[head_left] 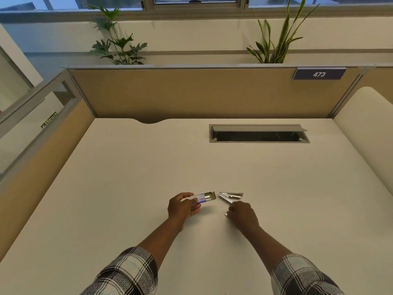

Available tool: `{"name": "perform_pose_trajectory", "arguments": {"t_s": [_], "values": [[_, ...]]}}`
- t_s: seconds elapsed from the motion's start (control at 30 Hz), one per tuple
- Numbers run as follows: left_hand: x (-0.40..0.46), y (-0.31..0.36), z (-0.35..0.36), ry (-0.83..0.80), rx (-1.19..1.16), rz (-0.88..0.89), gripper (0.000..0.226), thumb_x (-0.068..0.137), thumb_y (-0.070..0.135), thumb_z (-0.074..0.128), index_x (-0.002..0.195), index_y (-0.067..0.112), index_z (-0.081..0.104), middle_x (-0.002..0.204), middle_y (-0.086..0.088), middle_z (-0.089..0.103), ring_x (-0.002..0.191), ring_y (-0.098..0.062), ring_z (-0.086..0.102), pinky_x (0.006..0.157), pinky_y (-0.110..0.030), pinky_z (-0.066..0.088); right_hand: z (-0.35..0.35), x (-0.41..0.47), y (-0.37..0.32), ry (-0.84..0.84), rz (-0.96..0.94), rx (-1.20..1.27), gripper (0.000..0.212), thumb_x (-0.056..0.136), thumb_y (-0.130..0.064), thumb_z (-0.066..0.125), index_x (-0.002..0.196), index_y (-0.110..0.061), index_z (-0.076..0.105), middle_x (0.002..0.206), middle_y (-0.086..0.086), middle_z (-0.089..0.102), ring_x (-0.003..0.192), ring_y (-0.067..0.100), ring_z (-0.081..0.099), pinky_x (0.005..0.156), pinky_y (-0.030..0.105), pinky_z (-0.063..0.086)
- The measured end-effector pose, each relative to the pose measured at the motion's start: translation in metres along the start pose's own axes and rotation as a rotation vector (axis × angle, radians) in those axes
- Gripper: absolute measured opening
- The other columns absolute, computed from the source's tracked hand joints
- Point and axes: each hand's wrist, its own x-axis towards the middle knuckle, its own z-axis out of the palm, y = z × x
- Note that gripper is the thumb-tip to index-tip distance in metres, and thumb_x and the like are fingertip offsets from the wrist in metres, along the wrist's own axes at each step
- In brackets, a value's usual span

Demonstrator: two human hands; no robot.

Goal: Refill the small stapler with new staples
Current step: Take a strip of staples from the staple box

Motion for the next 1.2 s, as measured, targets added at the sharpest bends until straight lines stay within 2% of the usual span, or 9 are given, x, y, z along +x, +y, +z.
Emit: {"name": "perform_pose_trajectory", "arguments": {"t_s": [0.13, 0.23, 0.37, 0.5, 0.67, 0.77, 0.97, 1.1, 1.2], "values": [[-0.002, -0.002, 0.002, -0.02, -0.007, -0.027, 0.014, 0.082, -0.003, 0.07, 0.093, 0.005, 0.068, 0.082, -0.019, 0.074, 0.07, -0.027, 0.075, 0.06, -0.031, 0.06, -0.009, 0.0, -0.015, 0.014, -0.139, 0.298, 0.021, 0.094, -0.02, 0.054, 0.103, -0.014, 0.072, 0.1, 0.008, 0.074, 0.09, 0.022, 0.071, 0.078, 0.03, 0.054], [-0.004, -0.003, 0.005, -0.029, -0.003, -0.031, 0.014, 0.081, -0.001, 0.072, 0.092, 0.006, 0.069, 0.078, -0.017, 0.075, 0.072, -0.028, 0.076, 0.058, -0.031, 0.06, -0.013, -0.006, -0.029, -0.094, -0.074, 0.645, 0.02, 0.097, -0.021, 0.053, 0.101, -0.011, 0.071, 0.093, 0.009, 0.074, 0.08, 0.015, 0.074, 0.054, 0.017, 0.047], [-0.005, -0.005, 0.006, -0.022, 0.014, -0.027, 0.014, 0.08, 0.002, 0.074, 0.092, 0.007, 0.07, 0.081, -0.018, 0.075, 0.071, -0.027, 0.076, 0.06, -0.032, 0.061, -0.015, -0.01, -0.036, -0.108, -0.026, 0.792, 0.016, 0.092, -0.019, 0.061, 0.095, -0.008, 0.073, 0.085, 0.008, 0.075, 0.076, 0.01, 0.074, 0.046, 0.013, 0.044], [-0.006, -0.006, 0.005, -0.037, 0.021, -0.019, 0.015, 0.08, 0.002, 0.075, 0.093, 0.007, 0.069, 0.084, -0.02, 0.075, 0.073, -0.028, 0.076, 0.062, -0.033, 0.061, -0.016, -0.01, -0.039, -0.073, -0.015, 0.768, 0.015, 0.09, -0.018, 0.064, 0.092, -0.008, 0.074, 0.083, 0.007, 0.076, 0.075, 0.009, 0.074, 0.05, 0.014, 0.047], [-0.008, -0.009, 0.004, -0.06, 0.029, -0.013, 0.018, 0.079, 0.002, 0.076, 0.094, 0.006, 0.068, 0.087, -0.023, 0.074, 0.076, -0.031, 0.075, 0.068, -0.038, 0.062, -0.011, -0.007, -0.042, -0.004, -0.005, 0.668, 0.014, 0.087, -0.016, 0.062, 0.085, -0.011, 0.075, 0.076, 0.003, 0.075, 0.05, -0.006, 0.063, 0.046, 0.012, 0.042], [-0.009, -0.009, 0.006, -0.069, 0.03, -0.017, 0.02, 0.079, 0.003, 0.077, 0.096, 0.006, 0.068, 0.087, -0.022, 0.074, 0.076, -0.03, 0.076, 0.07, -0.039, 0.062, -0.009, -0.008, -0.044, -0.026, -0.05, 0.678, 0.014, 0.087, -0.013, 0.062, 0.087, -0.007, 0.074, 0.081, 0.006, 0.076, 0.065, 0.003, 0.071, 0.052, 0.011, 0.047], [-0.011, -0.007, 0.01, -0.047, 0.069, -0.01, 0.021, 0.077, 0.006, 0.079, 0.094, 0.007, 0.068, 0.084, -0.018, 0.074, 0.071, -0.027, 0.076, 0.058, -0.031, 0.061, -0.001, -0.009, -0.047, -0.025, -0.127, 0.585, 0.016, 0.09, -0.02, 0.063, 0.091, -0.012, 0.077, 0.086, 0.004, 0.076, 0.081, 0.014, 0.073, 0.08, 0.037, 0.057], [-0.004, -0.008, 0.01, -0.016, 0.211, 0.001, 0.023, 0.075, 0.01, 0.081, 0.094, 0.01, 0.067, 0.086, -0.015, 0.074, 0.068, -0.025, 0.075, 0.063, -0.036, 0.063, -0.001, -0.005, -0.045, -0.06, -0.136, 0.529, 0.016, 0.091, -0.022, 0.063, 0.095, -0.016, 0.077, 0.088, 0.001, 0.076, 0.083, 0.013, 0.073, 0.083, 0.038, 0.055], [0.004, -0.008, 0.01, 0.012, 0.319, 0.03, 0.019, 0.077, 0.012, 0.079, 0.092, 0.007, 0.068, 0.083, -0.017, 0.074, 0.067, -0.024, 0.074, 0.064, -0.034, 0.063, -0.002, -0.002, -0.043, -0.07, -0.186, 0.367, 0.017, 0.09, -0.02, 0.063, 0.101, -0.015, 0.075, 0.097, 0.0, 0.075, 0.092, 0.015, 0.068, 0.086, 0.03, 0.049]]}}
